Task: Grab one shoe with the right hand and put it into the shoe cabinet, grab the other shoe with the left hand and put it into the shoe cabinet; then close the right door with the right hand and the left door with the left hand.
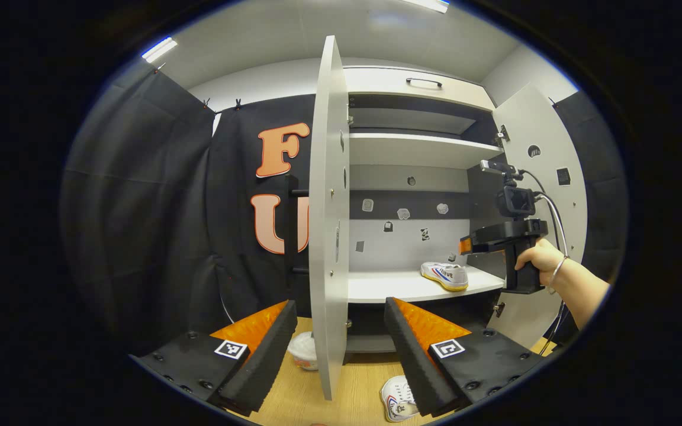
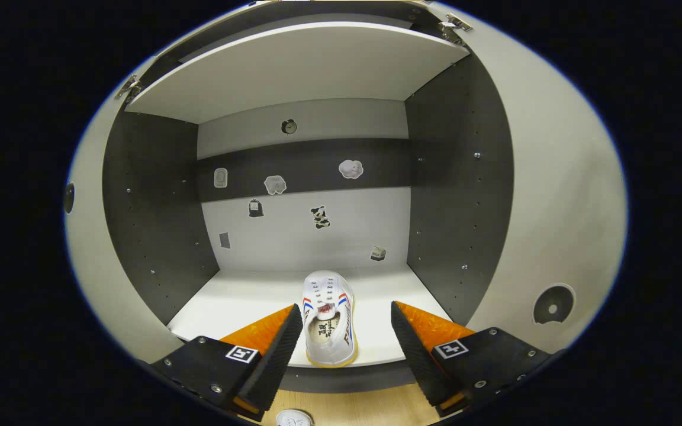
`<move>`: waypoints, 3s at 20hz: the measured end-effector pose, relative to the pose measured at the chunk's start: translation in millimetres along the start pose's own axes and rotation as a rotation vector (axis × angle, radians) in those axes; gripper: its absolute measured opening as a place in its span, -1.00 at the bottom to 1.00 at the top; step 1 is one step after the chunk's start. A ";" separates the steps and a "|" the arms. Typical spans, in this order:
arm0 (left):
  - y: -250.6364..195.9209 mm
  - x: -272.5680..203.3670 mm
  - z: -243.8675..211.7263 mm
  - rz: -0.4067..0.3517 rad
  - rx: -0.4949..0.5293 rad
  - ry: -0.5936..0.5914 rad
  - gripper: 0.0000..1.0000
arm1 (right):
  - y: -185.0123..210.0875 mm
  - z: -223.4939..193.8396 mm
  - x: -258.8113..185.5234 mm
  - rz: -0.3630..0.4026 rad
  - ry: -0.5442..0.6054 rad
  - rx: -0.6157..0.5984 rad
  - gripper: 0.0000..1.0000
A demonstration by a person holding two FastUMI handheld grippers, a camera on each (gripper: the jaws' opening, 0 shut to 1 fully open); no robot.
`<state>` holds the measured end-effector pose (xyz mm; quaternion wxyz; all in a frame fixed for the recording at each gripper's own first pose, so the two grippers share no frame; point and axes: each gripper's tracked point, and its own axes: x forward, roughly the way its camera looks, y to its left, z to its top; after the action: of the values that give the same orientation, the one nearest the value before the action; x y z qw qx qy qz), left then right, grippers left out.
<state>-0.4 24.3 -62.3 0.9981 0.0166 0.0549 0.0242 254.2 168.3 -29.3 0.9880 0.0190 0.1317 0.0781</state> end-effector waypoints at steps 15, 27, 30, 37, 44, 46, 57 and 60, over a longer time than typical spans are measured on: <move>-59.3 -11.5 -114.8 -0.100 -0.042 0.204 0.94 | -21.0 -31.9 -176.6 0.059 -0.176 -0.039 0.85; -98.3 6.9 -302.3 -0.188 -0.001 0.543 0.94 | -59.5 -42.1 -234.9 -0.007 -0.232 -0.068 0.85; -100.2 9.7 -347.7 -0.188 0.011 0.634 0.99 | -68.1 -48.7 -239.8 -0.026 -0.230 -0.069 0.86; -107.7 16.0 -408.1 -0.219 0.048 0.770 0.95 | -80.1 -64.5 -240.8 -0.048 -0.193 -0.047 0.85; -100.5 10.4 -443.9 -0.201 -0.006 0.892 0.93 | -82.2 -75.5 -240.9 -0.050 -0.166 -0.033 0.85; -111.6 8.2 -445.5 -0.231 -0.021 0.903 0.31 | -83.4 -77.4 -241.0 -0.055 -0.160 -0.037 0.85; -111.0 11.3 -438.0 -0.235 0.044 0.920 -0.87 | -78.3 -85.5 -238.8 -0.052 -0.130 -0.046 0.85; -104.5 14.8 -419.6 -0.236 -0.010 0.912 -0.87 | -69.4 -85.1 -237.1 -0.034 -0.132 -0.048 0.85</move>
<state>-27.1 -66.4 -484.5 0.8682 -0.0067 0.4890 -0.0841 16.3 63.4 -54.5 0.9959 -0.0016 0.0644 0.0628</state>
